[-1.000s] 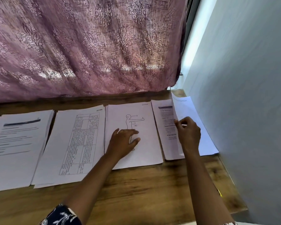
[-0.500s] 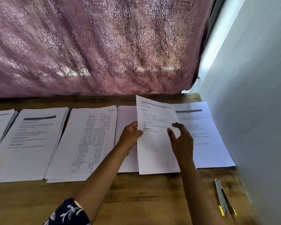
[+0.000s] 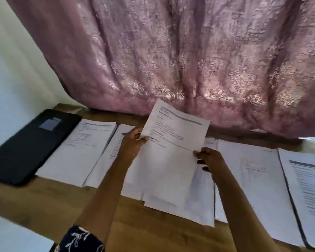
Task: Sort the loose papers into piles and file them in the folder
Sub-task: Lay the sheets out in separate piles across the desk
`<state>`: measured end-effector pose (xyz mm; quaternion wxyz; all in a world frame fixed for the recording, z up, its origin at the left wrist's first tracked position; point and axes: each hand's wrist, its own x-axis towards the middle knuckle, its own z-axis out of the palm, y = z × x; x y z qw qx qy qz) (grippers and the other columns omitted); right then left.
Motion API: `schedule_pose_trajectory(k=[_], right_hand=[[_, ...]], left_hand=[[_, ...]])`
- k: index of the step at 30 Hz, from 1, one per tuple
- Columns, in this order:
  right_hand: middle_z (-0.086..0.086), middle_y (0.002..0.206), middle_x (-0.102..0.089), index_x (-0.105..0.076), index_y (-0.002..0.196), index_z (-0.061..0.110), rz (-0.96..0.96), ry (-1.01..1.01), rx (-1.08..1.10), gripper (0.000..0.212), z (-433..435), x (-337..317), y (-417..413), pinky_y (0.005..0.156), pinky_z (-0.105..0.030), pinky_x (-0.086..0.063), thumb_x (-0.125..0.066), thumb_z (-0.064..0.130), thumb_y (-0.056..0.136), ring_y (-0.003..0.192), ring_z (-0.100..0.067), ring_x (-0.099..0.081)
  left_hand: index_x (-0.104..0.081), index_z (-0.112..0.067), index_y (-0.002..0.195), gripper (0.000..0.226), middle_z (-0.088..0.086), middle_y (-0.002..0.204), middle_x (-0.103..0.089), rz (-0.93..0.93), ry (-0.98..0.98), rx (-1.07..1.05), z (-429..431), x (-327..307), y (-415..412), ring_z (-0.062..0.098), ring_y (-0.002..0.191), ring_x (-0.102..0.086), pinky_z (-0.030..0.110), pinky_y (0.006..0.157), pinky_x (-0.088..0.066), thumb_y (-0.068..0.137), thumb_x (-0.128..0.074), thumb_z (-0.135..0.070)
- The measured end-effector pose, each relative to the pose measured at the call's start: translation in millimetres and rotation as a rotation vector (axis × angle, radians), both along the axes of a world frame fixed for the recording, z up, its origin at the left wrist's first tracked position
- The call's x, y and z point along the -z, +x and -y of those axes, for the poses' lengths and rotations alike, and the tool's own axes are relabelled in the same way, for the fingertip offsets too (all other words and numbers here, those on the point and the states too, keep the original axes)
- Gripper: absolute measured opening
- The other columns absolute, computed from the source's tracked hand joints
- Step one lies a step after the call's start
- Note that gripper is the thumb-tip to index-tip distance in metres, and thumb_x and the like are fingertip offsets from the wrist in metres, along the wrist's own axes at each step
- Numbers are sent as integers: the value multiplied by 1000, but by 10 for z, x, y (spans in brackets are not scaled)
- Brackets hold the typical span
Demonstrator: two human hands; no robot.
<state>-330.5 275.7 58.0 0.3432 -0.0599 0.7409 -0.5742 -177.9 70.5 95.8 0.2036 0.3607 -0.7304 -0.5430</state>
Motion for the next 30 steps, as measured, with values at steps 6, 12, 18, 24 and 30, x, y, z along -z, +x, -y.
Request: schedule_pose_trajectory(k=[6,12,18,24,30], right_hand=[[-2,67,-65,-53,70,11,72,-19,-250,25,1669,90,666,40,-15,-43,-57,-3,91,38,-7,-57],[-3,55,-64,-51,76,5,104,-31,-294,20,2854,240,1183,38,-21,-49,-58,-8,89,35,-10,-57],[-9,70,-65,-56,71,7,42,33,-273,19,3400,442,1528,42,-21,-48,-64,-4,85,37,-9,-58],[-7,133,-46,-41,136,17,-925,467,-483,52,3240,440,1856,83,-37,-49,-63,27,90,117,-27,-51],[-1,150,-35,-43,137,17,-1127,535,-807,47,3195,665,1979,113,-50,-13,-44,42,98,142,-22,-21]], left_hand=[[-60,-16,124,36,7,123,-63,304,-267,-217,1457,119,973,27,107,-59,39,92,-48,89,-67,-23],[-47,-27,134,54,4,131,-58,547,-484,-282,2375,303,1574,27,117,-56,42,94,-47,86,-69,-34],[-26,-27,151,78,6,159,-21,742,-401,4,2470,794,1791,27,145,-22,43,117,-21,87,-62,-53],[-12,-31,154,84,3,163,1,835,-411,154,2388,1104,1947,22,149,-1,45,119,-8,87,-53,-62],[-7,-31,154,82,2,162,6,835,-409,193,2429,1118,1947,21,149,4,45,119,-2,91,-49,-60]])
